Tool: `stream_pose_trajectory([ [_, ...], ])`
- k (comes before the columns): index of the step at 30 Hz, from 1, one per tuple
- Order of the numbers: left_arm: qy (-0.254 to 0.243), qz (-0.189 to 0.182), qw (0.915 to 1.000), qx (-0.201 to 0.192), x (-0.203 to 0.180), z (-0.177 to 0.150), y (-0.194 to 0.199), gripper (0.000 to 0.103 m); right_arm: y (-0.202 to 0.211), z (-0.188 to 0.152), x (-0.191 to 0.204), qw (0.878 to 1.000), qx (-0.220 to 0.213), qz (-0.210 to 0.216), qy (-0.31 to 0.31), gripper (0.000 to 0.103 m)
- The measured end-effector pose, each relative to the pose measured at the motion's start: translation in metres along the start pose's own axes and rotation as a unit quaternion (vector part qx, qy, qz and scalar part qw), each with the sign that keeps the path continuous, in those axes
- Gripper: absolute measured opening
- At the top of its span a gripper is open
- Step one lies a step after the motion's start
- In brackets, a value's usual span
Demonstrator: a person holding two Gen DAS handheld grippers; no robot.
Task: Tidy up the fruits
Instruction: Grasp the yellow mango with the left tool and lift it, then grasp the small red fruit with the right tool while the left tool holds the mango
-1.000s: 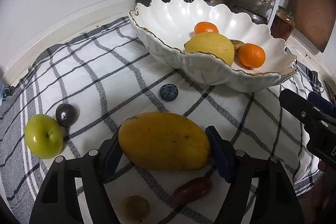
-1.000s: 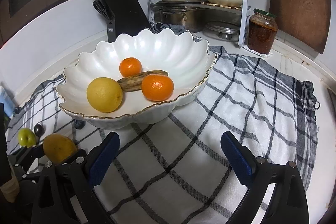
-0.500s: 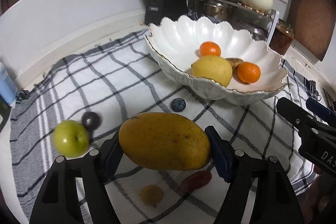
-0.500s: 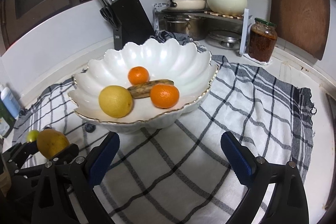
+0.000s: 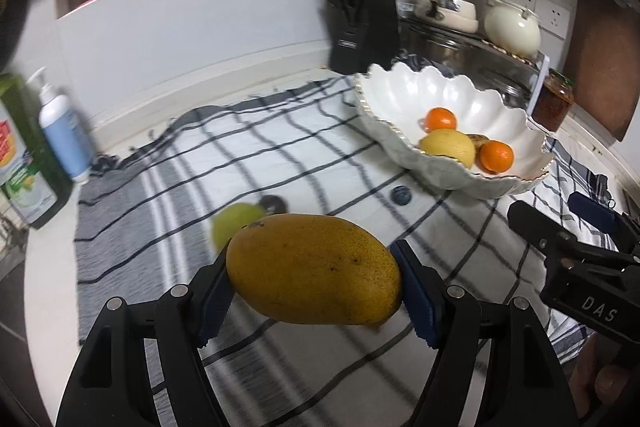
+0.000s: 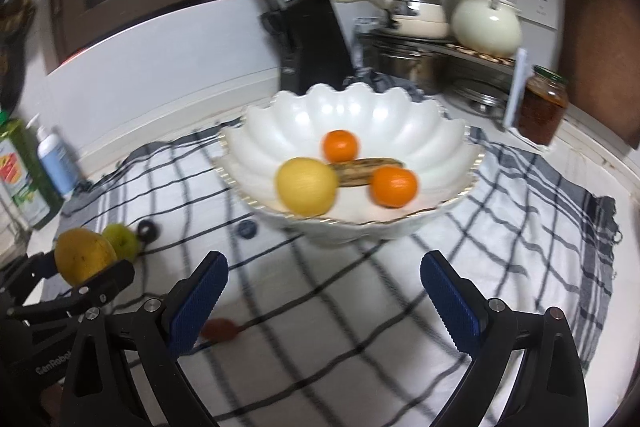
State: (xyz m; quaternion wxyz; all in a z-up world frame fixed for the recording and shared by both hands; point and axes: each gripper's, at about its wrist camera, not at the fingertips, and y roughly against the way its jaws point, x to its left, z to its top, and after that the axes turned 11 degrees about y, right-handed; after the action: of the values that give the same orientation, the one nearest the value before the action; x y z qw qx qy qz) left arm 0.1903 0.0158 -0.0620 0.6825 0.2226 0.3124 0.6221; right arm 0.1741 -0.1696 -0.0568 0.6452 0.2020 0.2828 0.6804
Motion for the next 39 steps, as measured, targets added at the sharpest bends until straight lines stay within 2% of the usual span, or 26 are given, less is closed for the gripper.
stream_pose_trajectory([
  [12,0.033,0.037,0.9988,-0.005,0.049,-0.02,0.013,0.074,-0.012,-0.018,0.056,0.998,0.011,0.035,0.058,0.097],
  [15,0.035,0.04,0.9986,-0.003,0.052,-0.023,0.013,0.074,-0.018,-0.023,0.062,0.997,0.018,0.044,0.065,0.086],
  [17,0.036,0.038,0.9986,0.001,0.053,-0.024,0.011,0.074,-0.024,-0.025,0.065,0.996,0.029,0.053,0.066,0.073],
  [19,0.037,0.038,0.9986,0.002,0.054,-0.025,0.011,0.074,-0.029,-0.027,0.067,0.995,0.037,0.058,0.066,0.065],
  [27,0.04,0.035,0.9986,0.007,0.055,-0.026,0.006,0.074,-0.041,-0.033,0.073,0.993,0.055,0.074,0.073,0.05],
  [31,0.039,0.035,0.9986,0.009,0.055,-0.027,0.005,0.074,-0.047,-0.036,0.076,0.991,0.064,0.084,0.077,0.035],
  [39,0.038,0.032,0.9987,0.007,0.054,-0.026,0.007,0.074,-0.041,-0.035,0.074,0.992,0.055,0.089,0.074,0.034],
])
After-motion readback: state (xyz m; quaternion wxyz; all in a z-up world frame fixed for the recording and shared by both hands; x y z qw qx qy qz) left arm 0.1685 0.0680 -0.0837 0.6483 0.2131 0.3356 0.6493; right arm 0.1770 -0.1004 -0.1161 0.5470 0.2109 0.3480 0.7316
